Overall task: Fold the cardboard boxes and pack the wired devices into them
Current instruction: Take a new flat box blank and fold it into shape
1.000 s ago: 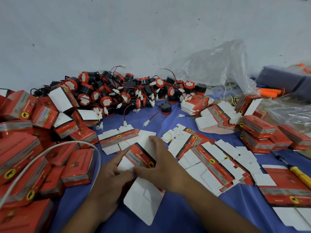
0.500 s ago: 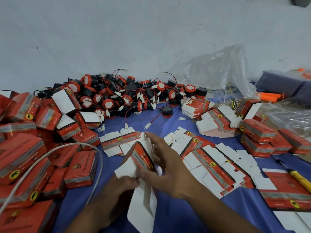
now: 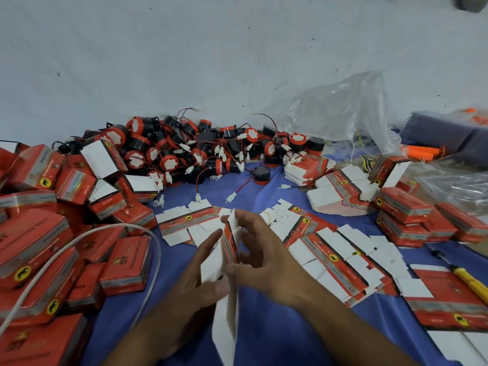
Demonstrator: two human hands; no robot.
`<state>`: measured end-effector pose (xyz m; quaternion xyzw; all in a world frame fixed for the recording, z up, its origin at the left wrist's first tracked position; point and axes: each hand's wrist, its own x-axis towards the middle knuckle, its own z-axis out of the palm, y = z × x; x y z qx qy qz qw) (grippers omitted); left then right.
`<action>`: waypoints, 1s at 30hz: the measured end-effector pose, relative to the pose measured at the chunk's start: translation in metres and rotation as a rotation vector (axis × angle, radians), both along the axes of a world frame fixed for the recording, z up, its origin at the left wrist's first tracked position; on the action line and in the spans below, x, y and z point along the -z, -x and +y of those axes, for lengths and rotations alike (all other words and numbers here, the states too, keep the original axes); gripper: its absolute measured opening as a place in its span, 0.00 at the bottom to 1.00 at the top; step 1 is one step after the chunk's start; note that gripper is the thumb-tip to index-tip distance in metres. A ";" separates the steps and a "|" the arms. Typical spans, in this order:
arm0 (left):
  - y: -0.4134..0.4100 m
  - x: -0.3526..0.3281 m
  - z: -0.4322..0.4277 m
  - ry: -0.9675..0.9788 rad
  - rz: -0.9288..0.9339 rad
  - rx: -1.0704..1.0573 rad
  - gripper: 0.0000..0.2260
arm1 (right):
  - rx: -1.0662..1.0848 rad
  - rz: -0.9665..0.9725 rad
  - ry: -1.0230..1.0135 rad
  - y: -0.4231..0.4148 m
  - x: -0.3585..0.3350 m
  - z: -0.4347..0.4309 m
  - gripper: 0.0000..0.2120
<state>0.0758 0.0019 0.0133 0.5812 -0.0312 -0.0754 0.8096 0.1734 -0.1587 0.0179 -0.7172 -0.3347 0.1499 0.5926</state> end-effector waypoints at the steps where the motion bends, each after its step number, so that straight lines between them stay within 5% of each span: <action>1: -0.001 0.001 0.001 -0.016 -0.018 -0.016 0.51 | -0.007 -0.005 0.007 -0.001 -0.001 0.000 0.37; 7: -0.019 0.002 0.005 0.112 -0.044 -0.187 0.51 | -0.025 -0.152 0.043 -0.004 -0.010 -0.009 0.41; 11: -0.025 0.009 0.014 0.109 -0.041 -0.290 0.38 | -0.042 -0.134 0.080 -0.012 -0.019 -0.020 0.43; 16: -0.025 0.018 0.011 -0.130 -0.113 -0.273 0.25 | -0.121 -0.115 0.070 -0.010 -0.019 -0.017 0.36; 22: -0.025 0.017 0.013 -0.070 -0.089 -0.225 0.24 | -0.031 -0.238 0.226 -0.004 -0.005 -0.004 0.23; 25: -0.026 0.009 0.005 -0.139 -0.102 -0.280 0.03 | 0.053 -0.251 0.327 -0.003 -0.006 -0.002 0.14; 26: -0.025 0.008 0.004 -0.194 -0.110 -0.251 0.08 | 0.087 -0.225 0.358 -0.002 -0.007 -0.001 0.11; 30: -0.021 0.005 0.006 -0.106 -0.097 -0.298 0.08 | 0.192 -0.540 0.621 0.000 -0.008 0.006 0.25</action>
